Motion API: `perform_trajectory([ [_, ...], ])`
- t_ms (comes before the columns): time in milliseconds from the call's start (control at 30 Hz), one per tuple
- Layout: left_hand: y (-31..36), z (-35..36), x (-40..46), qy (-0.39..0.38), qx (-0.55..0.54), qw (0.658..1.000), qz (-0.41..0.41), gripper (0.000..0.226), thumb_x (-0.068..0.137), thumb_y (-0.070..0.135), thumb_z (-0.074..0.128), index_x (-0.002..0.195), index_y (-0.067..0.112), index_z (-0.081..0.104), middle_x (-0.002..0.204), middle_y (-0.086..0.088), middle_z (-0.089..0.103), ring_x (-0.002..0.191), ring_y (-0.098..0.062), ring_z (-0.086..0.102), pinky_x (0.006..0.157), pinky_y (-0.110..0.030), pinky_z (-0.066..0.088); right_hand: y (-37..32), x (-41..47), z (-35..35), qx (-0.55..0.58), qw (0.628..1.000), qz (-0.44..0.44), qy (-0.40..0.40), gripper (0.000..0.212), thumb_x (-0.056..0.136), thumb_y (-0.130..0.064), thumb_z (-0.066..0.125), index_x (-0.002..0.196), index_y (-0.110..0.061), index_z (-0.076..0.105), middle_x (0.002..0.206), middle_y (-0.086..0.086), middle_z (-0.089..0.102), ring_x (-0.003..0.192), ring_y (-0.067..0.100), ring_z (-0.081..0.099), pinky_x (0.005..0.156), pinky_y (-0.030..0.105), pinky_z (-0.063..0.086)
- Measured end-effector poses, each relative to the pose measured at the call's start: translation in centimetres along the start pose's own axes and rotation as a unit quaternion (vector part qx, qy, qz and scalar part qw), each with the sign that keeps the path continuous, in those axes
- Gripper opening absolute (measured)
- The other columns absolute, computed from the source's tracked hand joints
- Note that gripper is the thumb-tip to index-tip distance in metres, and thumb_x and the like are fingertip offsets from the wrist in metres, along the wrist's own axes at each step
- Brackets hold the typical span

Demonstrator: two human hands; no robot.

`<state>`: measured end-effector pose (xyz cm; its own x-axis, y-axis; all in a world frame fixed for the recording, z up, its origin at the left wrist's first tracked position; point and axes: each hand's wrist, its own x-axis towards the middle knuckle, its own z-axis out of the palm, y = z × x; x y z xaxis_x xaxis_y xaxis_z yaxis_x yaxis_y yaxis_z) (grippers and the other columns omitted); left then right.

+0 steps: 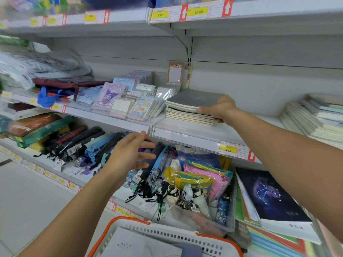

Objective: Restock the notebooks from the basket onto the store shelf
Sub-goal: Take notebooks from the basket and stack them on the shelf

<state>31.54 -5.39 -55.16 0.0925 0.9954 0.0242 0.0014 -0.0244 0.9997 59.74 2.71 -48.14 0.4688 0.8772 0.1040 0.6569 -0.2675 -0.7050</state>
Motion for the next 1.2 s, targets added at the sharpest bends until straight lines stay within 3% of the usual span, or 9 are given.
perform_trajectory([
  [167, -0.6, 0.4, 0.1, -0.009, 0.019, 1.0, -0.009, 0.024, 0.099, 0.039, 0.051, 0.105, 0.02, 0.065, 0.098, 0.0, 0.074, 0.07, -0.017, 0.072, 0.052, -0.026, 0.053, 0.5, 1.0, 0.0, -0.028, 0.999, -0.011, 0.028, 0.07, 0.062, -0.061, 0.085, 0.102, -0.008, 0.061, 0.096, 0.005, 0.064, 0.088, 0.023, 0.062, 0.068, 0.033, 0.052],
  [400, -0.8, -0.1, -0.3, -0.017, 0.038, 0.999, -0.008, 0.024, 0.099, 0.037, 0.052, 0.109, 0.02, 0.063, 0.099, -0.001, 0.073, 0.07, -0.016, 0.072, 0.051, -0.025, 0.052, 1.4, -0.4, 1.1, -0.009, 0.994, -0.026, 0.102, 0.057, 0.071, -0.061, 0.079, 0.08, -0.011, 0.054, 0.089, 0.007, 0.061, 0.084, 0.028, 0.062, 0.052, 0.028, 0.037],
  [467, -1.2, -0.8, -0.4, -0.026, 0.073, 0.997, -0.018, 0.025, 0.098, 0.039, 0.052, 0.111, 0.02, 0.062, 0.102, -0.003, 0.072, 0.071, -0.017, 0.072, 0.052, -0.024, 0.052, 1.8, -3.6, 1.9, 0.029, 0.973, -0.077, 0.217, 0.052, 0.081, -0.055, 0.073, 0.1, -0.009, 0.058, 0.096, 0.008, 0.066, 0.091, 0.028, 0.063, 0.063, 0.03, 0.042],
  [533, -2.1, -2.0, -0.6, -0.045, 0.144, 0.988, -0.044, 0.028, 0.097, 0.042, 0.053, 0.109, 0.019, 0.062, 0.103, -0.005, 0.071, 0.076, -0.019, 0.072, 0.057, -0.029, 0.054, 2.8, -8.9, 5.3, 0.106, 0.936, -0.205, 0.265, 0.037, 0.087, -0.046, 0.066, 0.103, -0.013, 0.059, 0.075, 0.0, 0.063, 0.073, 0.02, 0.059, 0.064, 0.031, 0.041],
  [633, -4.1, -4.2, -1.2, -0.136, 0.355, 0.916, -0.131, 0.04, 0.097, 0.05, 0.049, 0.112, 0.014, 0.058, 0.105, -0.006, 0.069, 0.087, -0.023, 0.071, 0.07, -0.033, 0.058, 6.6, -16.6, 14.8, 0.011, 0.962, -0.27, -0.038, 0.037, 0.084, -0.05, 0.068, 0.081, -0.014, 0.065, 0.065, -0.008, 0.059, 0.064, 0.014, 0.057, 0.061, 0.029, 0.043],
  [733, -6.3, -7.1, -2.2, -0.233, 0.525, 0.781, -0.243, 0.053, 0.094, 0.058, 0.044, 0.123, 0.015, 0.053, 0.109, -0.003, 0.066, 0.091, -0.023, 0.069, 0.076, -0.035, 0.059, 12.6, -21.9, 23.5, -0.227, 0.871, -0.147, -0.409, 0.084, 0.07, -0.073, 0.07, 0.126, -0.011, 0.061, 0.126, 0.008, 0.064, 0.112, 0.025, 0.061, 0.09, 0.032, 0.05],
  [800, -7.0, -8.9, -2.7, -0.267, 0.573, 0.722, -0.282, 0.059, 0.093, 0.061, 0.044, 0.13, 0.016, 0.052, 0.113, 0.0, 0.067, 0.094, -0.021, 0.069, 0.077, -0.033, 0.059, 16.9, -23.9, 26.6, -0.244, 0.869, -0.098, -0.42, 0.124, 0.056, -0.075, 0.078, 0.152, -0.014, 0.029, 0.156, 0.008, 0.035, 0.14, 0.027, 0.038, 0.111, 0.035, 0.037],
  [933, -6.9, -11.1, -3.2, -0.25, 0.561, 0.74, -0.273, 0.062, 0.093, 0.06, 0.043, 0.138, 0.018, 0.046, 0.119, -0.001, 0.065, 0.097, -0.019, 0.066, 0.085, -0.038, 0.056, 20.0, -25.0, 28.7, -0.256, 0.894, -0.044, -0.364, 0.152, 0.032, -0.082, 0.079, 0.154, -0.014, 0.019, 0.16, 0.006, 0.023, 0.147, 0.028, 0.023, 0.117, 0.044, 0.03],
  [1200, -6.7, -12.2, -3.8, -0.244, 0.562, 0.747, -0.259, 0.063, 0.094, 0.059, 0.043, 0.139, 0.017, 0.046, 0.12, -0.002, 0.064, 0.101, -0.02, 0.065, 0.091, -0.043, 0.055, 21.0, -23.1, 27.9, -0.121, 0.952, 0.05, -0.277, 0.091, 0.056, -0.033, 0.097, 0.127, -0.007, 0.047, 0.127, 0.01, 0.041, 0.107, 0.024, 0.049, 0.083, 0.029, 0.044],
])
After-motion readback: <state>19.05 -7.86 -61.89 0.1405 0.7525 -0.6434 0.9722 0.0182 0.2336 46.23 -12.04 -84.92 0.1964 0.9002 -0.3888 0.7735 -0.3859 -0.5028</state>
